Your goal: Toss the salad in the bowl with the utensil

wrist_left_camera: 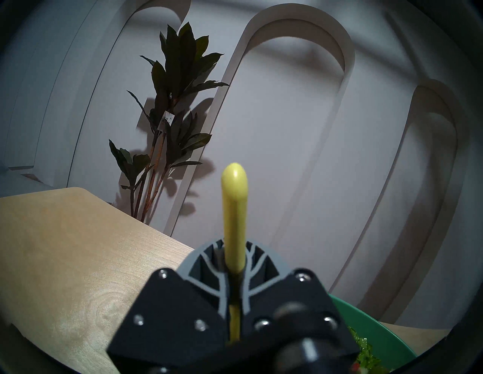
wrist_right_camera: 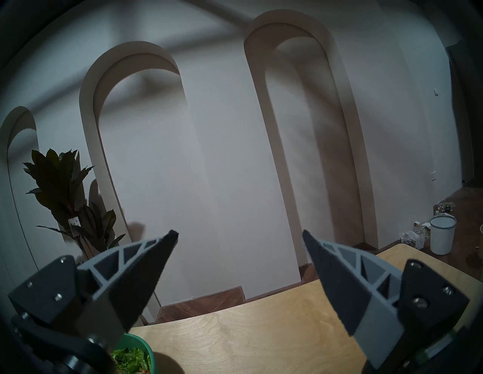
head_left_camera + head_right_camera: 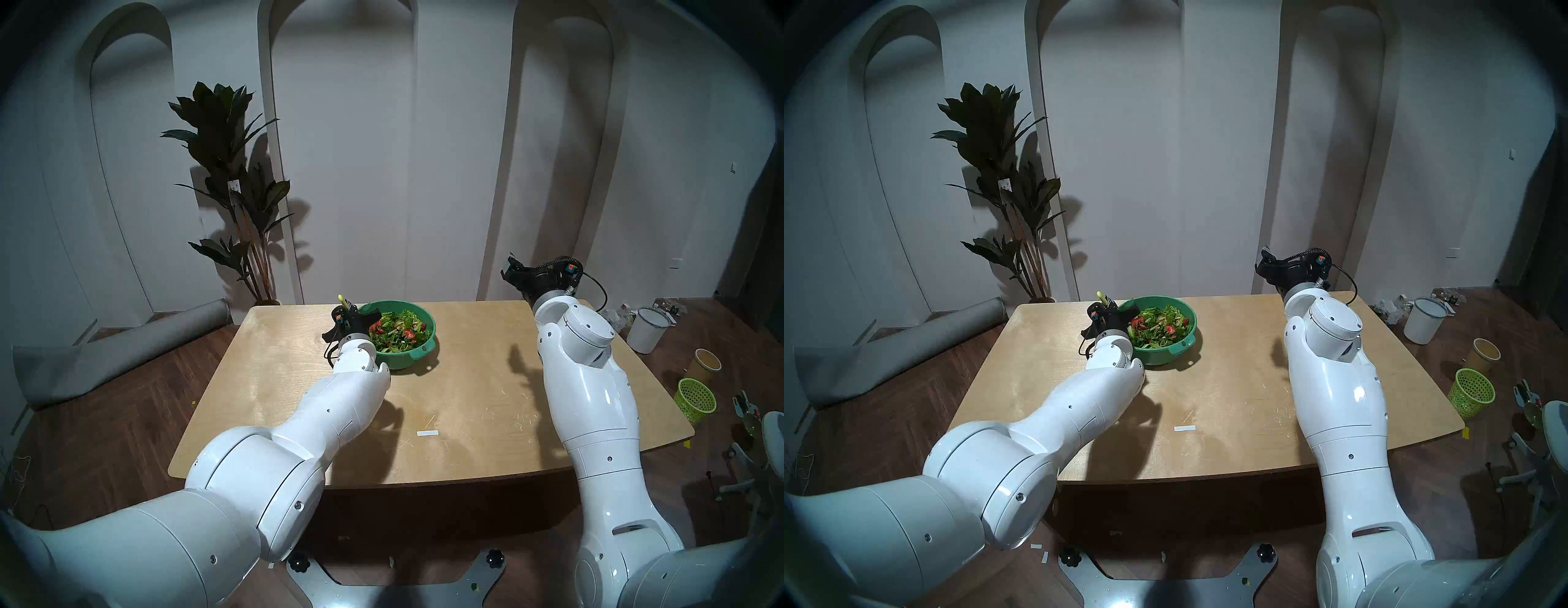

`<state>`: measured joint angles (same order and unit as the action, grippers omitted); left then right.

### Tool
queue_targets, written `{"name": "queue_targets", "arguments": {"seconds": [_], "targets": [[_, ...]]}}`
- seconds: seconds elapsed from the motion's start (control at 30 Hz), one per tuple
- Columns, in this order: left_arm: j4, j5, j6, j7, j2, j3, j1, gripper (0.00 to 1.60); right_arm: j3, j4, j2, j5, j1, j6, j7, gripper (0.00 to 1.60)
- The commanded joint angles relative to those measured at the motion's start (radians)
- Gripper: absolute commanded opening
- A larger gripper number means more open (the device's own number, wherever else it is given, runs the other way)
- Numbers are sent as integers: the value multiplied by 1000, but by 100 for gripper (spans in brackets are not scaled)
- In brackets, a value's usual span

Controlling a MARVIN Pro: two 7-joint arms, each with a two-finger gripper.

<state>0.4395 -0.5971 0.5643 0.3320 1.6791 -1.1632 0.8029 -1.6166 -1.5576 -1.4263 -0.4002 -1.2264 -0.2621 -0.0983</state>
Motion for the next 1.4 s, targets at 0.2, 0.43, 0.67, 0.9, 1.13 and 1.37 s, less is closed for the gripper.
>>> {"name": "queue_targets", "arguments": {"seconds": [0.2, 0.43, 0.67, 0.9, 1.13, 1.37], "targets": [[15, 3, -27, 10, 7, -2, -41, 45, -6, -18, -3, -7, 18, 10, 6, 160], [29, 5, -46, 29, 1, -8, -31, 57, -7, -24, -3, -7, 15, 10, 9, 160], [48, 4, -58, 43, -8, -14, -23, 68, -7, -26, -3, -7, 14, 11, 13, 160], [75, 10, -70, 57, -21, -11, -9, 72, -5, -32, -5, -5, 12, 9, 13, 160], [97, 11, -81, 65, -35, -12, 7, 74, -3, -35, -6, -5, 8, 7, 17, 160], [120, 20, -84, 72, -51, -7, 16, 71, -1, -36, -10, -6, 7, 8, 20, 160]]}}
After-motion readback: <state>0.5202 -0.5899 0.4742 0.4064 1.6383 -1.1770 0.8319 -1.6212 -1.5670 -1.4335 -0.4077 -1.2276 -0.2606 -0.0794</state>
